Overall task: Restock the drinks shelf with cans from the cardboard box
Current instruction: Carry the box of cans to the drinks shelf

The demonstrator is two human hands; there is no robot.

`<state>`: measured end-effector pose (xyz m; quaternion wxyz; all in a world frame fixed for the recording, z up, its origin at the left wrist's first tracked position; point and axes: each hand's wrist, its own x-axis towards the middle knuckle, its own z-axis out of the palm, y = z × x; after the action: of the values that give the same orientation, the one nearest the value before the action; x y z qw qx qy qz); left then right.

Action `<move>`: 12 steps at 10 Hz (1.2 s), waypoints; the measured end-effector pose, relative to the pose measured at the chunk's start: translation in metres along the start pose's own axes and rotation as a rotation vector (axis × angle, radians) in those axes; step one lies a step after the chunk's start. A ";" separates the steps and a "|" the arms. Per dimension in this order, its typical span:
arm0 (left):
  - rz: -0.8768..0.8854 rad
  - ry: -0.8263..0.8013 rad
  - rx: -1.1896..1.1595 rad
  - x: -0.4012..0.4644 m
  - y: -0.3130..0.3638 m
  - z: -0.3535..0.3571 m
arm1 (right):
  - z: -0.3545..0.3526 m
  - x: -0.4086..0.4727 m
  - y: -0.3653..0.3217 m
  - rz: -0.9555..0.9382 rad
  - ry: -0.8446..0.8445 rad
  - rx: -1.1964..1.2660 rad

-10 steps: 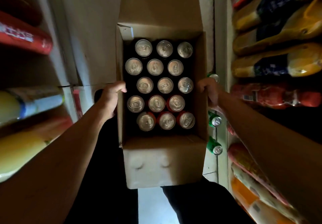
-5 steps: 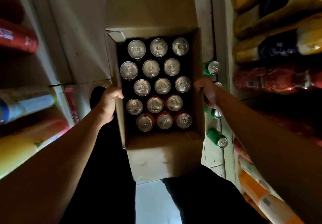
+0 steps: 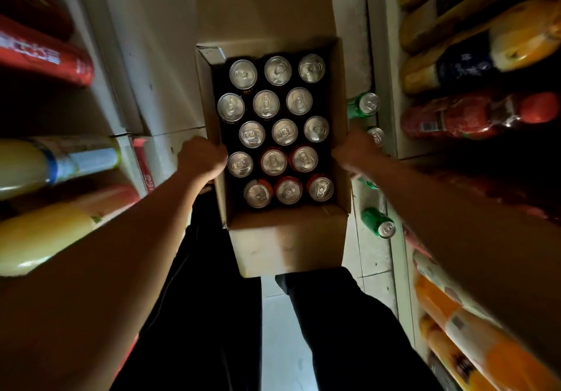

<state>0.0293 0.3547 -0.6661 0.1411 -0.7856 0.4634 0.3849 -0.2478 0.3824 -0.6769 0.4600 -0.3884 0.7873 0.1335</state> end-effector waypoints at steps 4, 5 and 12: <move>-0.070 -0.194 -0.274 -0.011 -0.001 -0.007 | 0.016 -0.034 0.016 -0.015 0.017 -0.079; -0.117 -0.233 -0.311 -0.021 -0.004 -0.004 | 0.018 -0.037 0.019 0.032 0.001 -0.046; -0.074 -0.038 -0.179 -0.047 -0.035 0.030 | 0.027 -0.089 0.050 0.033 0.347 0.039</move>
<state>0.0315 0.4195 -0.6557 0.0931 -0.8042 0.3949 0.4343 -0.2427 0.4747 -0.6249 0.3224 -0.3836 0.8635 0.0566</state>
